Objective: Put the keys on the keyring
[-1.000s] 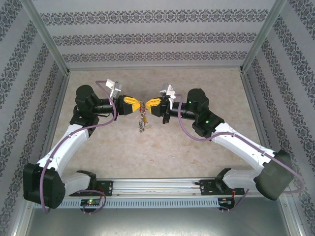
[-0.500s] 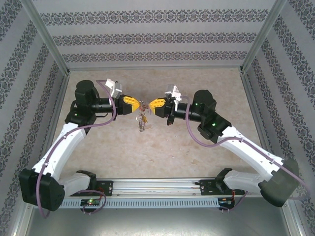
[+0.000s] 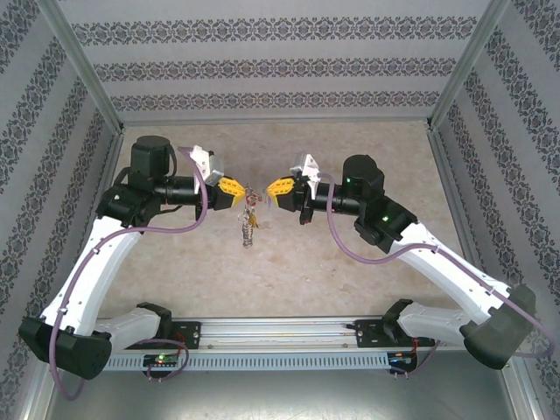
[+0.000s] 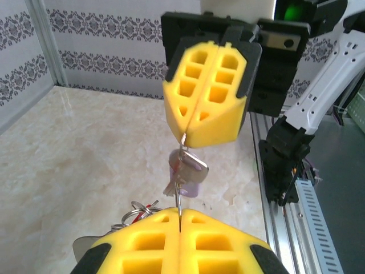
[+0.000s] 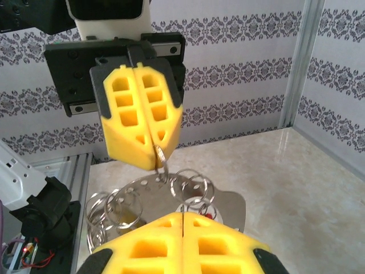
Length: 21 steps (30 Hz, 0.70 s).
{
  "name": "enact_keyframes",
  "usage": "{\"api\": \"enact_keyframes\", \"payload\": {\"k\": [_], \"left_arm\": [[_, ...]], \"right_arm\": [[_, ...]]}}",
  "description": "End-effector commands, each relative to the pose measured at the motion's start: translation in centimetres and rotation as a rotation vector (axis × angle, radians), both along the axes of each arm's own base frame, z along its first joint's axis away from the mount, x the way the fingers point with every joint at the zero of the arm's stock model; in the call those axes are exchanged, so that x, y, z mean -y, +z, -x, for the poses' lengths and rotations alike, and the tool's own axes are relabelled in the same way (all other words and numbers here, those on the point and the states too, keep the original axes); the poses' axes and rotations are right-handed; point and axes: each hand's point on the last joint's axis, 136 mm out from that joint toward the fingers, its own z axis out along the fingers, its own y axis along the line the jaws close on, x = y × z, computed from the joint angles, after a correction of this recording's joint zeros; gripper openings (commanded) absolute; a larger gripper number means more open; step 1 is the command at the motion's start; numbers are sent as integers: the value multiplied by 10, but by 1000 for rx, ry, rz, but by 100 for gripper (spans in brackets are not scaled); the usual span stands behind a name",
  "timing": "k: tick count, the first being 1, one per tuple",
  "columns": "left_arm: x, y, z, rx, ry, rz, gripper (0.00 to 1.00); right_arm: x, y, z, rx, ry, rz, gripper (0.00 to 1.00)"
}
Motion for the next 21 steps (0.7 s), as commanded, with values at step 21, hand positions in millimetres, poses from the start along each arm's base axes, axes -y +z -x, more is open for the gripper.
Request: {"api": "enact_keyframes", "payload": {"k": [21], "left_arm": [[2, -9, 12, 13, -60, -12, 0]], "right_arm": [[-20, 8, 9, 60, 54, 27, 0]]}}
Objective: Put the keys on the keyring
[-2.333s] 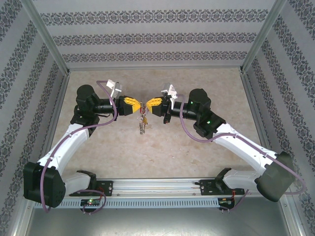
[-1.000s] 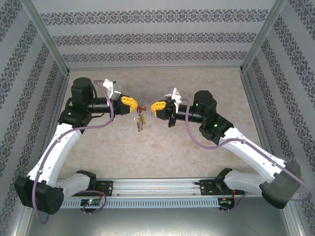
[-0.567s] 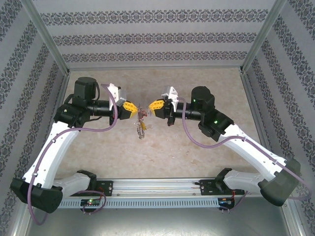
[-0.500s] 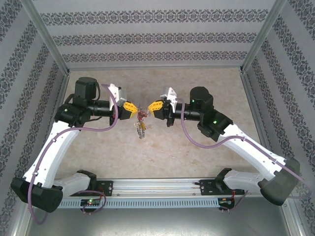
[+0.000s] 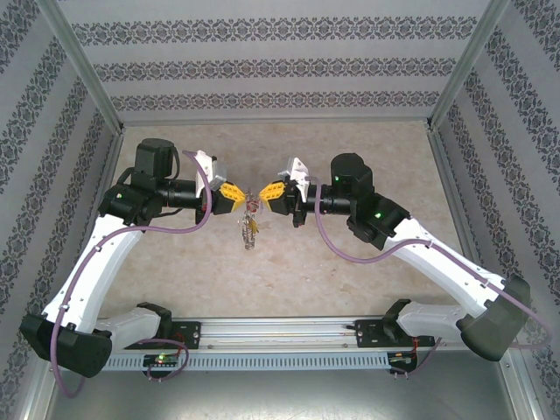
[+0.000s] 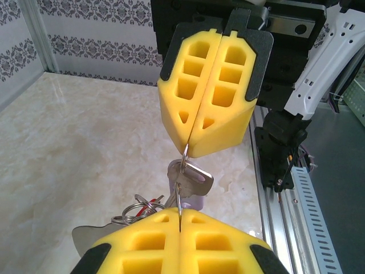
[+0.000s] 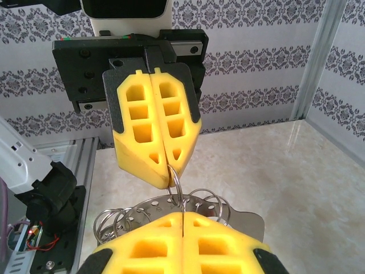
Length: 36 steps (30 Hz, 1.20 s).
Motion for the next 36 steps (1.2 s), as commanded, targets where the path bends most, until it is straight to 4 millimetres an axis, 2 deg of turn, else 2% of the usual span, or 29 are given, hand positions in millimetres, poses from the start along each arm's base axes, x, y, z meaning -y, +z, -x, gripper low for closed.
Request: {"api": "enact_keyframes", "payload": {"k": [1, 17, 36], "left_arm": [[3, 6, 10, 38, -45, 19, 0], [2, 7, 9, 47, -37, 17, 0], [2, 7, 10, 50, -37, 16, 0]], "right_arm": [[-4, 19, 3, 55, 13, -36, 0], [-11, 21, 7, 48, 56, -42, 0], [-12, 18, 0, 52, 26, -38, 0]]}}
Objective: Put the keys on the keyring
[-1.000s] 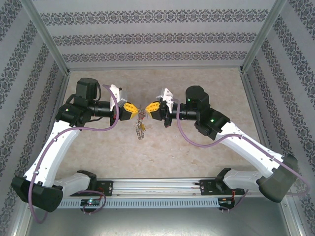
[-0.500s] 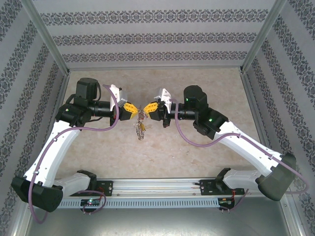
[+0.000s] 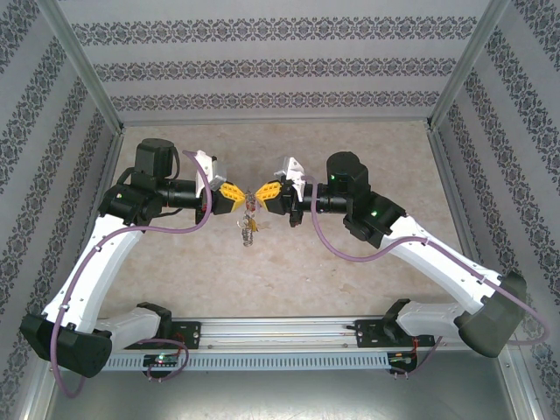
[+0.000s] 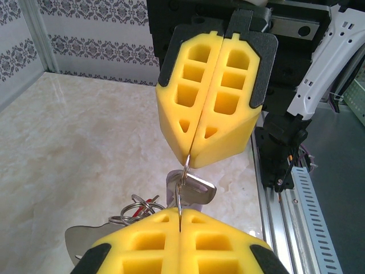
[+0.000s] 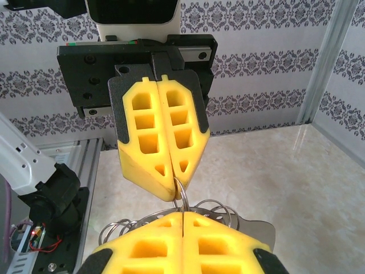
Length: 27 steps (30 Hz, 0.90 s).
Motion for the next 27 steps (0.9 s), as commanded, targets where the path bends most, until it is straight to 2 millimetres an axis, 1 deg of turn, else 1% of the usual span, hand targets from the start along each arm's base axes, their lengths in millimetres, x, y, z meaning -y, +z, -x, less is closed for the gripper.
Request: {"api": "enact_keyframes", "payload": {"k": [1, 14, 27], "left_arm": [[2, 7, 9, 48, -36, 16, 0], [2, 5, 9, 47, -36, 12, 0], [1, 4, 9, 50, -29, 8, 0]], "right_arm": [[-4, 17, -1, 46, 0, -34, 0], [-7, 15, -3, 36, 3, -23, 0], [-1, 12, -5, 45, -29, -13, 0]]}}
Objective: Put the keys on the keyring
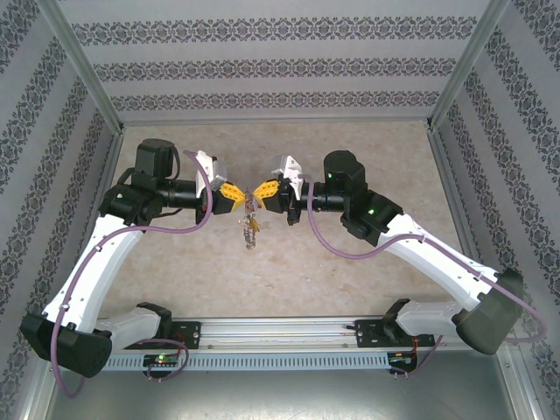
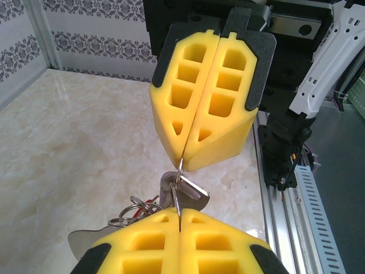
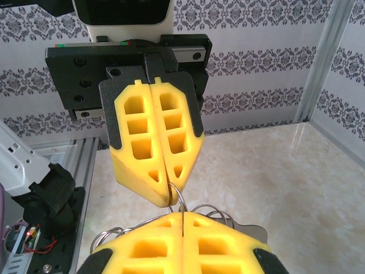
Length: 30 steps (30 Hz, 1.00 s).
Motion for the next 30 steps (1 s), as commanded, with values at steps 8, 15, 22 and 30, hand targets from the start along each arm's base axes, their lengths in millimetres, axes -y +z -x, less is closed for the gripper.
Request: {"api": "enact_keyframes", "payload": {"k": [8, 15, 22, 30], "left_arm": [[2, 5, 10, 51, -36, 13, 0], [1, 5, 10, 53, -35, 13, 0], [1, 5, 9, 55, -32, 11, 0], [1, 5, 9, 58, -30, 10, 0]], "right_arm": [[3, 12, 1, 45, -17, -13, 0], [3, 14, 2, 47, -14, -17, 0], [0, 14, 9, 30, 26, -22, 0], [0, 13, 13, 20, 47, -19, 0]]}}
